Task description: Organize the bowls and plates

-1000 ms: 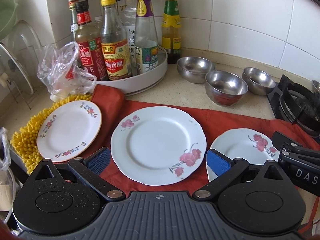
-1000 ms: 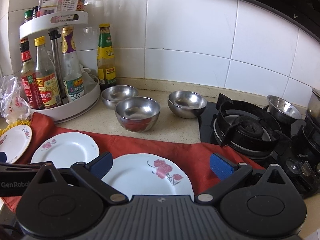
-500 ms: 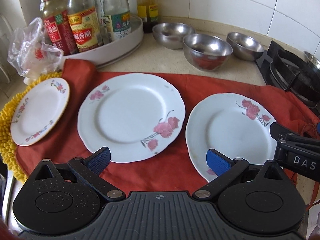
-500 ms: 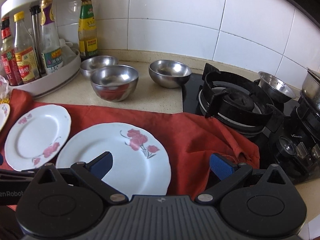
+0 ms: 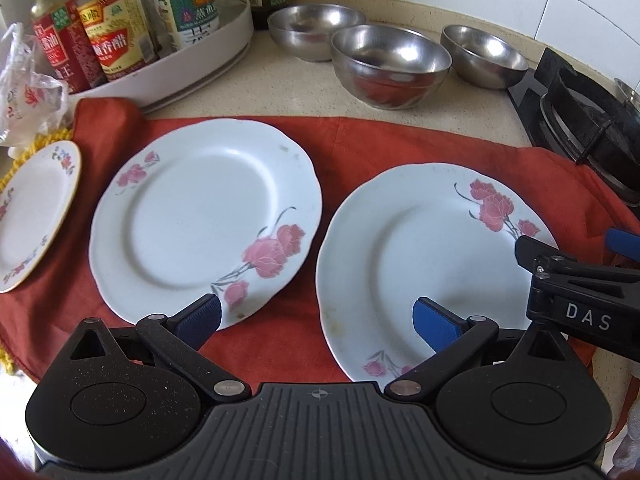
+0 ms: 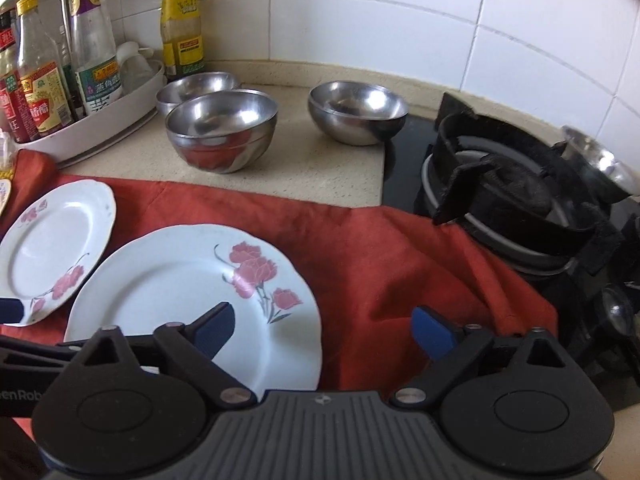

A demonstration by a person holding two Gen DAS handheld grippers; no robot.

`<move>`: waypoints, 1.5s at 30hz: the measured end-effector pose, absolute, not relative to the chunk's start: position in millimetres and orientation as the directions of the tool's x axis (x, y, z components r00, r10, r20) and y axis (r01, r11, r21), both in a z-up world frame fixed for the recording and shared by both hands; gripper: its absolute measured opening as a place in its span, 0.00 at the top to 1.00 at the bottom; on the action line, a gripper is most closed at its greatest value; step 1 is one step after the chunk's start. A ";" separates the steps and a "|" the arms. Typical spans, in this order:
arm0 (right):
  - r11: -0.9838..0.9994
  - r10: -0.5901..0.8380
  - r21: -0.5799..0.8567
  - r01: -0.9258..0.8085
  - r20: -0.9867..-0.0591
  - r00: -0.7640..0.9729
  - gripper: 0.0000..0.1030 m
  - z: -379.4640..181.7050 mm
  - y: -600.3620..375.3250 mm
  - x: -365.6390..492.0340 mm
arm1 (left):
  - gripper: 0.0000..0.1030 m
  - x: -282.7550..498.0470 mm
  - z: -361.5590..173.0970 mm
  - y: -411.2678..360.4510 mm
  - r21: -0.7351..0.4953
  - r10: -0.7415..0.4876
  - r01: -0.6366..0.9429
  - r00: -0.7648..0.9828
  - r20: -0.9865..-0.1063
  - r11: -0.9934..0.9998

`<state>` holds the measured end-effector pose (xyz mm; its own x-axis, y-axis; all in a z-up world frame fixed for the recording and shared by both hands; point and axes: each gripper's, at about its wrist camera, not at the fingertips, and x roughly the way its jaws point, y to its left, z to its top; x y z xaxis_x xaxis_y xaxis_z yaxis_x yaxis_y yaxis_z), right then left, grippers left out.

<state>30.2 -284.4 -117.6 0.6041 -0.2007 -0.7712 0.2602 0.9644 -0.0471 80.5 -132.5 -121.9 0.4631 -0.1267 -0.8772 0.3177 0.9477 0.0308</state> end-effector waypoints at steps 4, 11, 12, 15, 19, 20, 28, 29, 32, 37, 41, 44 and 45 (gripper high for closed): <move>0.977 -0.145 -0.015 0.211 -0.773 0.617 0.12 -121.7 -289.3 34.0 | 0.00 77.3 -125.7 -139.8 0.068 -0.112 0.345 0.476 -0.872 0.936; 0.995 0.026 0.078 0.058 -0.787 0.616 0.22 -124.5 -292.0 42.2 | 0.03 68.0 -128.1 -155.7 -0.009 -0.221 0.474 0.394 -0.892 0.881; 0.995 0.048 0.093 0.042 -0.787 0.615 0.23 -124.0 -293.7 42.5 | 0.01 69.0 -131.3 -155.0 -0.065 -0.259 0.481 0.349 -0.900 0.874; 0.987 0.141 0.159 -0.025 -0.779 0.611 0.28 -122.7 -297.2 43.5 | 0.01 72.1 -131.1 -155.5 -0.105 -0.292 0.462 0.354 -0.888 0.880; 0.977 0.179 0.211 -0.015 -0.788 0.589 0.28 -119.9 -303.7 48.9 | 0.01 78.6 -128.3 -148.9 -0.170 -0.322 0.392 0.364 -0.874 0.904; 0.973 0.193 0.229 -0.013 -0.787 0.586 0.28 -119.3 -306.3 49.5 | 0.02 78.9 -127.4 -147.4 -0.181 -0.327 0.380 0.365 -0.872 0.907; 0.962 0.261 0.252 -0.101 -0.758 0.598 0.28 -109.0 -307.3 58.6 | 0.03 80.4 -116.8 -144.5 -0.143 -0.283 0.326 0.439 -0.853 0.935; 0.960 0.270 0.262 -0.102 -0.759 0.592 0.28 -109.5 -309.0 60.8 | 0.03 81.2 -116.2 -144.3 -0.147 -0.283 0.317 0.440 -0.852 0.937; 0.959 0.278 0.260 -0.117 -0.771 0.573 0.29 -112.9 -312.2 65.9 | 0.05 82.2 -117.2 -142.9 -0.160 -0.285 0.300 0.436 -0.854 0.940; 0.961 0.276 0.214 -0.175 -0.742 0.611 0.29 -101.7 -308.8 77.1 | 0.04 79.6 -106.2 -123.5 -0.133 -0.241 0.246 0.489 -0.838 0.960; 0.948 0.314 0.205 -0.243 -0.721 0.617 0.29 -93.9 -288.9 99.8 | 0.02 84.2 -95.9 -90.7 -0.122 -0.181 0.144 0.538 -0.823 0.982; 0.927 0.369 0.236 -0.292 -0.720 0.587 0.30 -96.3 -265.7 122.9 | 0.02 94.0 -95.6 -58.2 -0.135 -0.134 0.038 0.550 -0.824 0.990; 0.920 0.383 0.244 -0.307 -0.724 0.574 0.31 -98.6 -257.7 130.2 | 0.03 97.6 -96.7 -46.3 -0.147 -0.127 0.007 0.548 -0.827 0.989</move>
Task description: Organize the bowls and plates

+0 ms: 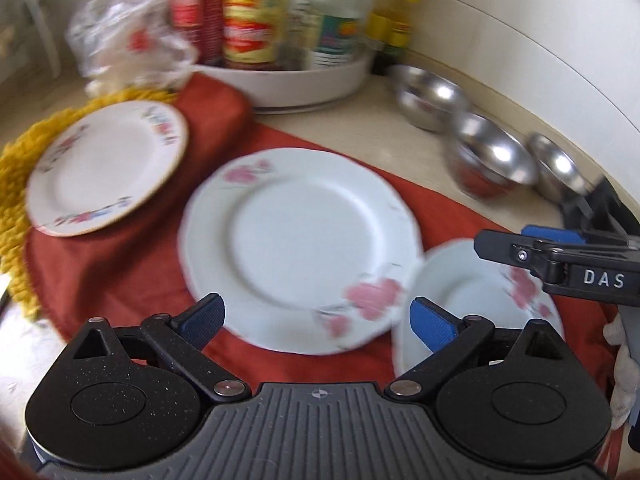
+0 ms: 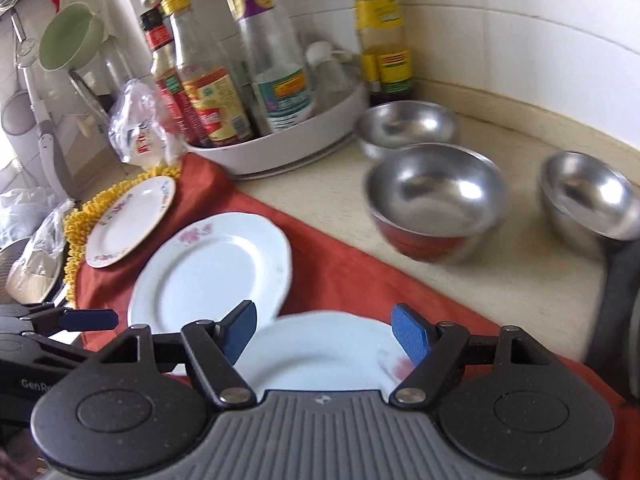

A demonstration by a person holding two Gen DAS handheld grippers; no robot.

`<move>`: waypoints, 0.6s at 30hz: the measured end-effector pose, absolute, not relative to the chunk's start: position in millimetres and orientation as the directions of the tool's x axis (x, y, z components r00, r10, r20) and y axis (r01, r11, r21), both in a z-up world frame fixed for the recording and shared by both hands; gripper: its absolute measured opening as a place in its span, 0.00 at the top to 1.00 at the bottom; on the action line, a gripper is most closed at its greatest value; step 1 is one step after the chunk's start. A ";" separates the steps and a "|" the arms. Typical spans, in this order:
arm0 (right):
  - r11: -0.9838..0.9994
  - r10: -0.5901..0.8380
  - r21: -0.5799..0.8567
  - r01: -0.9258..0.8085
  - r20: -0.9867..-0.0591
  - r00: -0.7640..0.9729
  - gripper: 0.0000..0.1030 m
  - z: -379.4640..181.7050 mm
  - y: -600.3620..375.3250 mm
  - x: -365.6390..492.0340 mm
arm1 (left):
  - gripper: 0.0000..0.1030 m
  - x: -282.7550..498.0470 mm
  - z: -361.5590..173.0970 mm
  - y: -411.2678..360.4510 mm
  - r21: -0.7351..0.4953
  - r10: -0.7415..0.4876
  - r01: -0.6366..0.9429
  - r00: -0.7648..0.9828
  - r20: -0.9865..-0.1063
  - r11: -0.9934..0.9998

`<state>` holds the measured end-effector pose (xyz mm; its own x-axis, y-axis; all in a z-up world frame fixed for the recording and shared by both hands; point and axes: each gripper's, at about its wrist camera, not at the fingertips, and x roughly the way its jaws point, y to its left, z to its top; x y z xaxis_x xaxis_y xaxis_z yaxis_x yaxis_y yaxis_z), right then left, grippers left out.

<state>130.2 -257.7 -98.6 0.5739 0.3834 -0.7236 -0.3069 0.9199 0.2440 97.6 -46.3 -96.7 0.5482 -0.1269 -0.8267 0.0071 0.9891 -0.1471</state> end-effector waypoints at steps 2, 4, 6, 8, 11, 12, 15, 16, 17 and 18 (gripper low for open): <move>0.911 0.397 0.246 -0.331 -0.738 0.545 0.35 -105.5 -239.7 144.1 | 0.03 103.7 -101.7 -26.9 -0.186 -0.140 -0.031 0.543 -0.828 0.982; 0.908 0.401 0.253 -0.333 -0.752 0.523 0.36 -111.8 -226.2 155.5 | 0.04 111.2 -108.3 -13.1 -0.217 -0.153 -0.056 0.538 -0.829 0.975; 0.910 0.399 0.262 -0.323 -0.767 0.502 0.36 -117.2 -216.6 165.2 | 0.06 120.4 -114.2 -6.2 -0.218 -0.156 -0.060 0.520 -0.840 0.974; 0.909 0.395 0.255 -0.329 -0.776 0.491 0.37 -120.2 -207.3 171.9 | 0.06 124.9 -117.1 -3.4 -0.214 -0.160 -0.046 0.520 -0.839 0.976; 0.912 0.382 0.236 -0.336 -0.787 0.484 0.42 -123.4 -194.0 180.2 | 0.06 133.1 -121.8 -1.9 -0.202 -0.155 -0.035 0.520 -0.840 0.979; 0.909 0.387 0.242 -0.338 -0.791 0.474 0.44 -125.2 -190.8 182.5 | 0.06 135.3 -123.5 -1.3 -0.211 -0.165 -0.030 0.519 -0.839 0.977; 0.904 0.396 0.259 -0.339 -0.805 0.441 0.49 -132.4 -184.9 186.5 | 0.07 141.6 -127.8 -1.8 -0.228 -0.197 0.005 0.519 -0.832 0.974; 0.906 0.392 0.251 -0.341 -0.801 0.452 0.49 -132.3 -183.8 184.8 | 0.07 142.5 -128.5 -2.2 -0.231 -0.206 0.019 0.526 -0.825 0.973; 0.906 0.389 0.244 -0.345 -0.802 0.454 0.50 -132.3 -182.9 184.0 | 0.07 143.1 -128.9 -2.2 -0.231 -0.209 0.026 0.531 -0.821 0.973; 0.907 0.388 0.243 -0.345 -0.803 0.453 0.51 -132.2 -183.2 183.8 | 0.06 145.1 -129.2 -2.0 -0.235 -0.215 0.032 0.533 -0.818 0.971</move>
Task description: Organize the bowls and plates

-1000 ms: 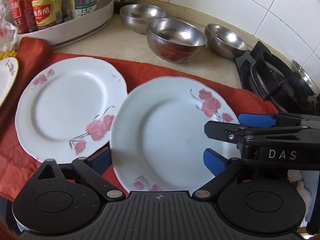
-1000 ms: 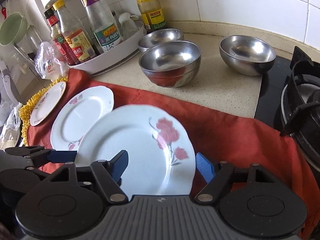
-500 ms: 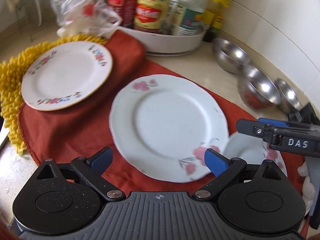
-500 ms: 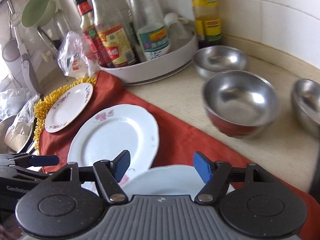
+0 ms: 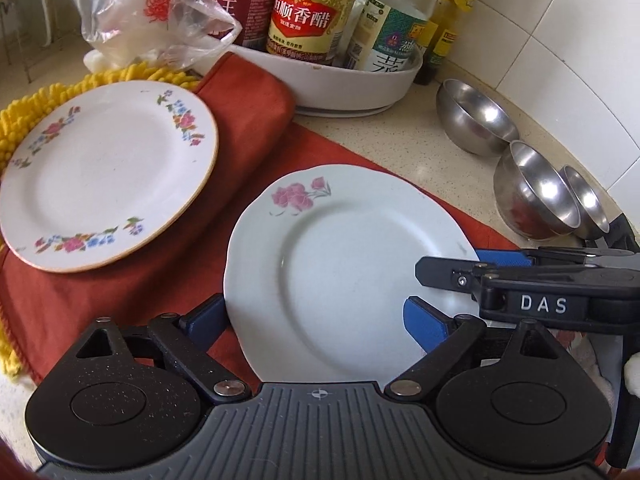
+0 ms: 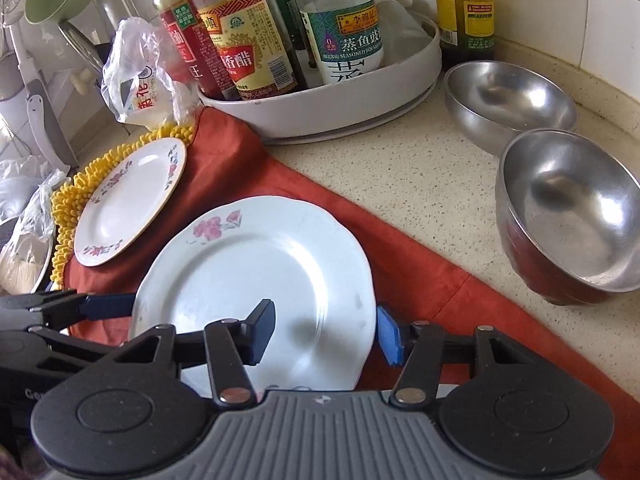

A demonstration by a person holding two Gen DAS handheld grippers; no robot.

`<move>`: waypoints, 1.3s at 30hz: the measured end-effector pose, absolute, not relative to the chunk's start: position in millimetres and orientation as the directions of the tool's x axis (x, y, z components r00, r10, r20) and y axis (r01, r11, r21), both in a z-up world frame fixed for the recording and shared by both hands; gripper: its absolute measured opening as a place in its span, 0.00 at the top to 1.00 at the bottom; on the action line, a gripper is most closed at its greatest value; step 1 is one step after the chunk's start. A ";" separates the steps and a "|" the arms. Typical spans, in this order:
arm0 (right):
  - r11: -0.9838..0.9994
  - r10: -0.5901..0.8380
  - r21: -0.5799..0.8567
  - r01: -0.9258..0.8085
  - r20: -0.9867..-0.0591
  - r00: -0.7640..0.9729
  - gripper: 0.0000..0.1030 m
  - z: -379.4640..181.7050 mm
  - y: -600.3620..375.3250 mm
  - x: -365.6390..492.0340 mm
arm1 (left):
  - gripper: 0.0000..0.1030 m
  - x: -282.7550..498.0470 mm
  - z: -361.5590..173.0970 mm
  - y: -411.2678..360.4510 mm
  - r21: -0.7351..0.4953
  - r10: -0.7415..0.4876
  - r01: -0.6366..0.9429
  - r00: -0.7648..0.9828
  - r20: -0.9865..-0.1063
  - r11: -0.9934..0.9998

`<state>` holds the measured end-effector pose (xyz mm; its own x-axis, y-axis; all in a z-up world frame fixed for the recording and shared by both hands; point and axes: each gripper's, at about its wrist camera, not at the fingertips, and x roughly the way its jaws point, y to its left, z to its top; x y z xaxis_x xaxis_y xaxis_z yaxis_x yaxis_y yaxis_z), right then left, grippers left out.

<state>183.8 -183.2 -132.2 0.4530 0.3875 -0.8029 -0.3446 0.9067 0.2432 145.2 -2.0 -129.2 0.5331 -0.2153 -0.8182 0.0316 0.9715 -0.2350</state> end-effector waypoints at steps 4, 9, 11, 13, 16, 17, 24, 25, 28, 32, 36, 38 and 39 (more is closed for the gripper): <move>0.907 0.395 0.268 -0.325 -0.809 0.435 0.56 -128.8 -190.0 181.9 | 0.06 149.2 -127.8 -0.6 -0.249 -0.224 0.024 0.526 -0.820 0.968; 0.902 0.409 0.287 -0.324 -0.808 0.423 0.56 -128.0 -192.1 183.9 | 0.07 154.9 -124.2 -1.8 -0.242 -0.202 -0.008 0.522 -0.828 0.970; 0.894 0.427 0.302 -0.331 -0.801 0.420 0.56 -127.0 -193.2 186.4 | 0.07 157.4 -121.5 -1.2 -0.231 -0.186 -0.018 0.530 -0.828 0.973; 0.883 0.449 0.323 -0.340 -0.793 0.413 0.56 -124.6 -194.7 190.4 | 0.07 159.2 -117.2 1.8 -0.230 -0.177 -0.033 0.539 -0.824 0.973; 0.874 0.470 0.340 -0.348 -0.776 0.422 0.56 -120.0 -194.4 197.7 | 0.07 161.9 -110.0 4.5 -0.232 -0.163 -0.054 0.558 -0.813 0.971; 0.873 0.473 0.343 -0.347 -0.771 0.427 0.56 -118.3 -194.8 199.1 | 0.07 162.1 -108.1 4.4 -0.230 -0.161 -0.053 0.563 -0.811 0.972; 0.870 0.485 0.358 -0.339 -0.748 0.454 0.56 -103.6 -196.5 205.9 | 0.07 165.6 -97.0 3.6 -0.232 -0.161 -0.046 0.587 -0.793 0.972; 0.872 0.482 0.354 -0.339 -0.746 0.459 0.56 -101.3 -196.0 205.7 | 0.07 166.0 -94.9 3.7 -0.231 -0.161 -0.044 0.593 -0.789 0.972; 0.869 0.486 0.358 -0.340 -0.741 0.463 0.56 -96.2 -192.3 208.3 | 0.06 168.2 -89.6 5.0 -0.220 -0.147 -0.045 0.612 -0.777 0.974; 0.870 0.486 0.357 -0.339 -0.736 0.471 0.56 -89.1 -186.1 212.4 | 0.06 171.3 -81.8 9.0 -0.217 -0.138 -0.048 0.634 -0.761 0.975; 0.871 0.486 0.355 -0.341 -0.726 0.487 0.56 -80.1 -184.9 210.4 | 0.06 170.6 -72.3 8.3 -0.210 -0.132 -0.039 0.659 -0.740 0.977; 0.875 0.480 0.353 -0.332 -0.725 0.494 0.56 -78.2 -187.8 208.0 | 0.06 170.1 -69.1 5.4 -0.211 -0.141 -0.026 0.665 -0.733 0.977; 0.878 0.476 0.353 -0.325 -0.726 0.497 0.56 -77.3 -189.9 206.7 | 0.05 169.9 -67.7 2.9 -0.210 -0.146 -0.016 0.667 -0.731 0.978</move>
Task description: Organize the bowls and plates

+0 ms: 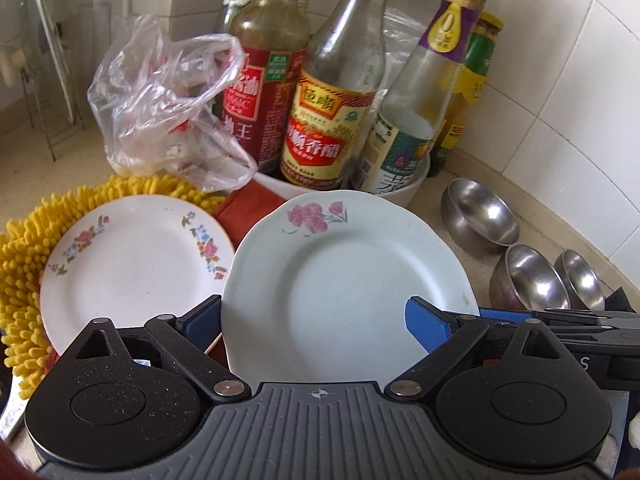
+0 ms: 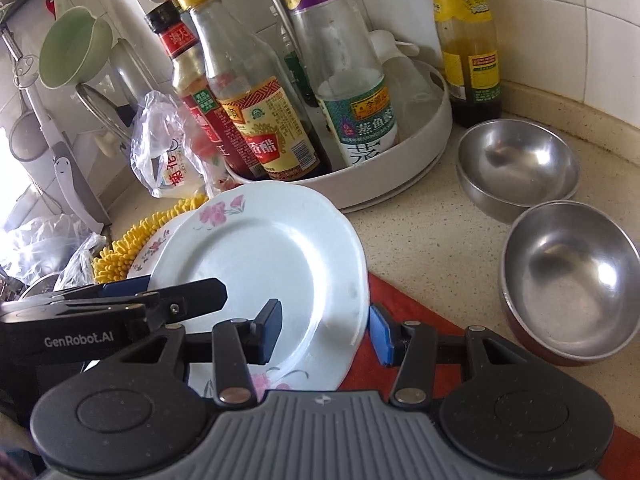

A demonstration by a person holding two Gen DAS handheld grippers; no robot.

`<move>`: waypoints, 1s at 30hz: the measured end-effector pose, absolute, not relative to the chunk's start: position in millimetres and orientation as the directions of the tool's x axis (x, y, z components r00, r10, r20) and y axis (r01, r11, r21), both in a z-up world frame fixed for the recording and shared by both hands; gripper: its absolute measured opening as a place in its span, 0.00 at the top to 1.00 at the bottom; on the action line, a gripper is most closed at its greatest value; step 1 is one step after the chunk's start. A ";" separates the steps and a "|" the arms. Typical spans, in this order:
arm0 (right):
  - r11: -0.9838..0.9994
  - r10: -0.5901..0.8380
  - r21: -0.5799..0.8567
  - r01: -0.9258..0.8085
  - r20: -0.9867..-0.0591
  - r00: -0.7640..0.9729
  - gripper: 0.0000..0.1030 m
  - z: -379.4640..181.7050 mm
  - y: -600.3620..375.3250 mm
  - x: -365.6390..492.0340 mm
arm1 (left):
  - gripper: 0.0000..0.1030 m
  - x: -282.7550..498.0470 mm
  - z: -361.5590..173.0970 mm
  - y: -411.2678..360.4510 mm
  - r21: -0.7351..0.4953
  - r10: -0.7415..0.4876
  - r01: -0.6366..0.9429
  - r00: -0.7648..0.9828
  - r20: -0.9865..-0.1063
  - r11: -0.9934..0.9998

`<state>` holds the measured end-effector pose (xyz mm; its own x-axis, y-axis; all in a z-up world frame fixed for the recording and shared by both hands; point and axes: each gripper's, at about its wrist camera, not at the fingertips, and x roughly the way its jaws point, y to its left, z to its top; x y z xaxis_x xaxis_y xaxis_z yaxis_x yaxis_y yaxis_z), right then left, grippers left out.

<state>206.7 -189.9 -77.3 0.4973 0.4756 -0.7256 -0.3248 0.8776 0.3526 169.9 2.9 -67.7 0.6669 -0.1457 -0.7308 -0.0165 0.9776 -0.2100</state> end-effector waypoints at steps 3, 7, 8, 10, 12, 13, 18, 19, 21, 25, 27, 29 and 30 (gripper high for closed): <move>0.887 0.461 0.354 -0.298 -0.723 0.515 0.56 -74.1 -199.4 202.5 | 0.05 170.0 -65.2 -7.0 -0.205 -0.160 0.012 0.668 -0.727 0.979; 0.900 0.435 0.345 -0.265 -0.713 0.550 0.56 -68.0 -213.8 194.2 | 0.05 170.0 -62.6 -21.1 -0.202 -0.186 0.054 0.668 -0.721 0.978; 0.903 0.430 0.345 -0.256 -0.711 0.557 0.56 -67.0 -217.3 191.9 | 0.05 170.0 -62.0 -24.0 -0.204 -0.194 0.064 0.667 -0.719 0.977; 0.908 0.417 0.343 -0.239 -0.710 0.567 0.56 -65.0 -225.3 186.5 | 0.05 169.2 -60.7 -32.0 -0.202 -0.207 0.087 0.667 -0.716 0.976; 0.914 0.403 0.340 -0.219 -0.710 0.577 0.56 -64.2 -232.1 181.2 | 0.05 168.7 -60.8 -39.5 -0.204 -0.223 0.108 0.662 -0.715 0.973; 0.918 0.394 0.339 -0.208 -0.712 0.581 0.56 -63.6 -236.8 177.7 | 0.05 168.0 -61.3 -43.7 -0.204 -0.231 0.119 0.659 -0.716 0.972; 0.931 0.354 0.331 -0.151 -0.725 0.590 0.56 -65.5 -255.9 160.9 | 0.05 161.9 -64.8 -65.8 -0.205 -0.271 0.177 0.637 -0.722 0.963; 0.934 0.344 0.329 -0.138 -0.730 0.590 0.56 -66.2 -260.4 156.5 | 0.05 160.5 -65.7 -70.6 -0.204 -0.278 0.188 0.631 -0.724 0.961; 0.938 0.330 0.328 -0.115 -0.736 0.591 0.56 -67.4 -268.4 148.4 | 0.05 156.9 -67.8 -80.1 -0.204 -0.292 0.210 0.621 -0.727 0.956; 0.943 0.302 0.327 -0.067 -0.748 0.590 0.56 -70.8 -285.9 128.5 | 0.05 147.4 -70.8 -97.8 -0.204 -0.321 0.256 0.600 -0.733 0.945; 0.945 0.289 0.325 -0.047 -0.756 0.588 0.56 -73.2 -293.4 118.9 | 0.05 141.9 -74.0 -106.6 -0.205 -0.333 0.276 0.586 -0.739 0.939; 0.946 0.277 0.322 -0.029 -0.763 0.583 0.56 -76.6 -300.9 110.5 | 0.05 135.8 -77.8 -115.2 -0.204 -0.343 0.294 0.572 -0.745 0.934; 0.947 0.272 0.321 -0.019 -0.768 0.580 0.56 -79.0 -304.7 105.7 | 0.05 132.3 -79.6 -119.2 -0.203 -0.347 0.303 0.565 -0.748 0.931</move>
<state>105.7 -304.7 -79.0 0.5796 0.2716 -0.7683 -0.0187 0.9470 0.3207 132.3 -119.2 -79.6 0.5654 -0.3470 -0.7483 0.3025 0.9312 -0.2032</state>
